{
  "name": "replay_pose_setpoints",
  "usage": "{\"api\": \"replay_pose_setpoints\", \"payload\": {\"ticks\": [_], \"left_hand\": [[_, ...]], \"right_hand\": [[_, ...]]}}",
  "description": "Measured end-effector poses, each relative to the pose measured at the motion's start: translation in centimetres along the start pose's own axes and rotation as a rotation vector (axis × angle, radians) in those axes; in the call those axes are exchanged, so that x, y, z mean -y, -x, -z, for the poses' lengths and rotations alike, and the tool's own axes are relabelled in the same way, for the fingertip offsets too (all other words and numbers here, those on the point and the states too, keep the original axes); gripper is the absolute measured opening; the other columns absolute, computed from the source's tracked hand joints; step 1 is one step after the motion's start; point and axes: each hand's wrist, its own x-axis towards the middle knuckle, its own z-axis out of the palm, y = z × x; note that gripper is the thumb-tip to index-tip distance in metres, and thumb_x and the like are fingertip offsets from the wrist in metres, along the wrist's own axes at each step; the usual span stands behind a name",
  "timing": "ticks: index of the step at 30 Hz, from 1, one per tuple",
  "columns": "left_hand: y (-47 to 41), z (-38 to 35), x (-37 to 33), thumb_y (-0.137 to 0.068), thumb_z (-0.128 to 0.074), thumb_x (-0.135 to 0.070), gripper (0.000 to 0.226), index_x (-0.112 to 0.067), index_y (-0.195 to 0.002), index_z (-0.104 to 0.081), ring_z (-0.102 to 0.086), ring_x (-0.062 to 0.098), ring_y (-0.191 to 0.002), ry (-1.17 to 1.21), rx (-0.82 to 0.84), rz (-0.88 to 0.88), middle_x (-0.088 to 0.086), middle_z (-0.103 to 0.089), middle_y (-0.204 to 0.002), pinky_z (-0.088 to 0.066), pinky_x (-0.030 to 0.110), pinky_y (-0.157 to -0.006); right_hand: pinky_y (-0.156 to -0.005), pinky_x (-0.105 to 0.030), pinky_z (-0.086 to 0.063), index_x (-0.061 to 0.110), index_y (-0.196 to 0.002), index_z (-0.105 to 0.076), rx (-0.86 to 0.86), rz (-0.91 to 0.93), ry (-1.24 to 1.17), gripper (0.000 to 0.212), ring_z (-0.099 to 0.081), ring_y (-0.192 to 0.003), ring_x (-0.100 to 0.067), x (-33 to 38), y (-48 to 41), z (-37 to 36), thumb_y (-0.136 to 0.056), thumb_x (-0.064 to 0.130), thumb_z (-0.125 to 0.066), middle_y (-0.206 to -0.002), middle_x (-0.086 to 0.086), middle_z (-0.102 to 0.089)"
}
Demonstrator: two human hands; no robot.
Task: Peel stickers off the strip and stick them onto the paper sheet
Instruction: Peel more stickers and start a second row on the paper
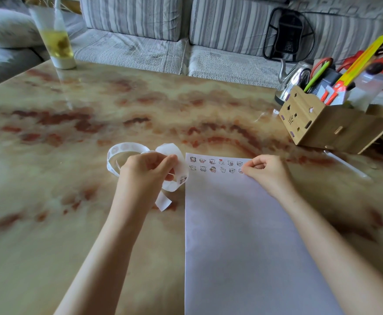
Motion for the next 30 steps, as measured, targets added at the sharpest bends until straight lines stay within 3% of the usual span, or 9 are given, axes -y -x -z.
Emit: {"api": "replay_pose_setpoints", "payload": {"ticks": [3,7,12,16,20,22,26,30], "left_hand": [[0.1,0.1,0.0,-0.089,-0.059,-0.026,0.021,-0.014,-0.078,-0.072,-0.068,0.010,-0.072,-0.002,-0.001,0.001,-0.001,-0.072,-0.072,-0.051,0.031,-0.063],[0.1,0.1,0.0,-0.089,-0.059,-0.026,0.021,-0.015,-0.076,-0.072,-0.068,0.007,-0.070,-0.004,0.000,-0.004,-0.002,-0.072,-0.072,-0.051,0.030,-0.062],[0.1,0.0,0.0,-0.089,-0.059,-0.025,0.020,-0.017,-0.075,-0.072,-0.067,0.003,-0.066,-0.005,0.004,-0.013,-0.004,-0.071,-0.070,-0.050,0.028,-0.060],[0.2,0.0,0.0,-0.089,-0.059,-0.025,0.020,-0.017,-0.074,-0.071,-0.066,0.000,-0.063,-0.008,0.006,-0.018,-0.003,-0.071,-0.071,-0.048,0.025,-0.057],[0.4,0.1,-0.2,-0.089,-0.059,-0.024,0.020,-0.016,-0.076,-0.071,-0.061,-0.008,-0.056,-0.020,0.006,-0.021,-0.004,-0.071,-0.071,-0.044,0.014,-0.046],[0.4,0.2,-0.2,-0.089,-0.059,-0.025,0.020,-0.016,-0.077,-0.071,-0.060,-0.007,-0.055,-0.025,0.006,-0.013,-0.002,-0.071,-0.072,-0.043,0.014,-0.044],[0.3,0.0,-0.3,-0.089,-0.059,-0.024,0.019,-0.014,-0.080,-0.073,-0.069,0.012,-0.073,-0.008,0.005,-0.010,0.001,-0.072,-0.075,-0.054,0.034,-0.063],[0.3,0.0,-0.2,-0.089,-0.059,-0.026,0.020,-0.014,-0.080,-0.073,-0.069,0.013,-0.075,-0.007,0.012,-0.004,-0.001,-0.072,-0.074,-0.053,0.035,-0.063]], "right_hand": [[-0.053,-0.023,-0.034,0.016,-0.072,-0.064,0.036,0.017,-0.014,0.012,-0.045,-0.054,-0.009,-0.1,-0.1,0.3,-0.079,0.012,-0.073,-0.058,0.005,-0.052],[-0.042,-0.008,-0.032,0.008,-0.099,-0.059,0.054,0.021,-0.073,0.019,-0.044,-0.054,-0.009,-0.3,-0.5,0.8,-0.084,0.011,-0.070,-0.063,0.002,-0.050],[-0.039,-0.005,-0.031,0.007,-0.096,-0.056,0.052,0.013,-0.076,0.034,-0.044,-0.055,-0.007,-0.2,-0.7,0.6,-0.076,0.021,-0.080,-0.069,0.001,-0.045],[-0.041,-0.009,-0.033,0.009,-0.094,-0.056,0.051,0.018,-0.020,0.024,-0.044,-0.057,-0.013,-0.6,-1.0,0.6,-0.081,0.016,-0.075,-0.066,0.002,-0.047],[-0.037,-0.009,-0.031,0.010,-0.094,-0.056,0.046,0.019,-0.033,0.021,-0.044,-0.054,-0.012,-0.7,-1.0,0.8,-0.084,0.021,-0.072,-0.067,0.003,-0.048],[-0.044,-0.014,-0.036,0.010,-0.092,-0.056,0.031,0.010,-0.055,0.029,-0.044,-0.056,-0.011,-0.4,-0.9,0.4,-0.079,0.027,-0.076,-0.068,0.003,-0.048],[-0.066,-0.027,-0.037,0.014,-0.088,-0.055,0.008,0.031,0.021,0.027,-0.045,-0.059,-0.010,-0.9,-1.0,-0.1,-0.078,0.024,-0.077,-0.067,0.007,-0.047],[-0.066,-0.027,-0.038,0.014,-0.089,-0.057,0.012,0.043,-0.005,0.020,-0.047,-0.058,-0.010,-1.3,-1.1,0.3,-0.081,0.023,-0.074,-0.066,0.006,-0.050]]}}
